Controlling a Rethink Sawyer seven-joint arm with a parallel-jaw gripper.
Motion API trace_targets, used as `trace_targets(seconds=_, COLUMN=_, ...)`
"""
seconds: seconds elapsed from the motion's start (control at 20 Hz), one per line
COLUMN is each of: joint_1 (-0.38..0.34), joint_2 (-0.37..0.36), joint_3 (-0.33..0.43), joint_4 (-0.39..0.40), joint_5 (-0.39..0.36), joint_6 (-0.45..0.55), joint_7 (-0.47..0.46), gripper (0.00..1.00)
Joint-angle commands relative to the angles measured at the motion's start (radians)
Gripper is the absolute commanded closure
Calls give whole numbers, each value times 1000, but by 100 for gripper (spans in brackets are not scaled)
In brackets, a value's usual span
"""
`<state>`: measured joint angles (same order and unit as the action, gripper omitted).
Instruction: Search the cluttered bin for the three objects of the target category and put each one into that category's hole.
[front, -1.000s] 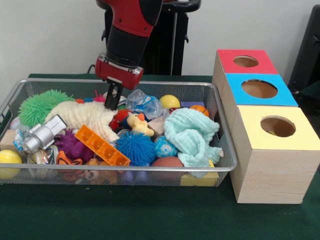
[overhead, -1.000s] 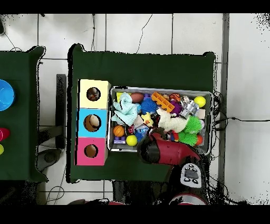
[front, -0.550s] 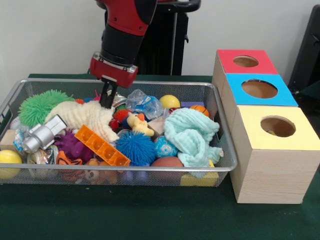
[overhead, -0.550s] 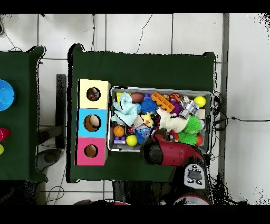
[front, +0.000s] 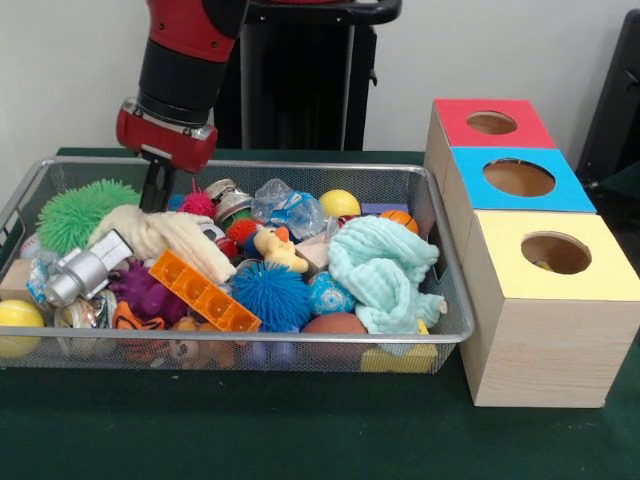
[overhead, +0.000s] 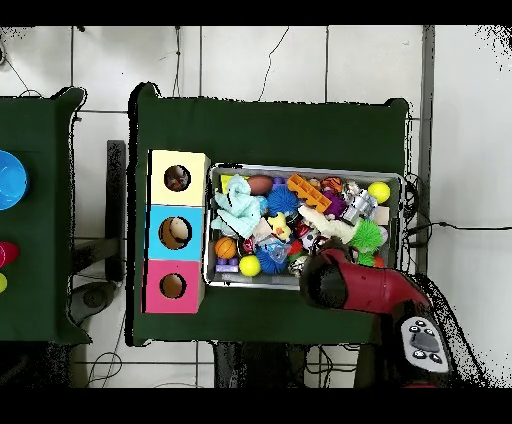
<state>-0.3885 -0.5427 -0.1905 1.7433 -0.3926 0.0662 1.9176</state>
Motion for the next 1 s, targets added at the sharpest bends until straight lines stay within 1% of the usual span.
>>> trace_targets(seconds=0.05, joint_1=-19, joint_2=-13, joint_3=146, joint_4=-89, joint_5=-56, joint_6=105, joint_7=-59, gripper=100)
trace_targets(seconds=0.3, joint_1=-32, joint_2=4, joint_3=159, joint_4=-103, joint_5=-70, joint_6=98, joint_7=-47, gripper=100)
trace_targets(seconds=0.55, joint_1=-65, joint_2=6, joint_3=191, joint_4=-132, joint_5=-96, joint_6=111, joint_7=-78, gripper=100)
trace_targets(seconds=0.8, joint_1=-85, joint_2=6, joint_3=208, joint_4=-143, joint_5=-126, joint_6=112, joint_7=-85, gripper=100)
trace_targets(seconds=1.0, joint_1=-116, joint_2=9, joint_3=258, joint_4=-153, joint_5=-147, joint_6=134, joint_7=-119, gripper=100)
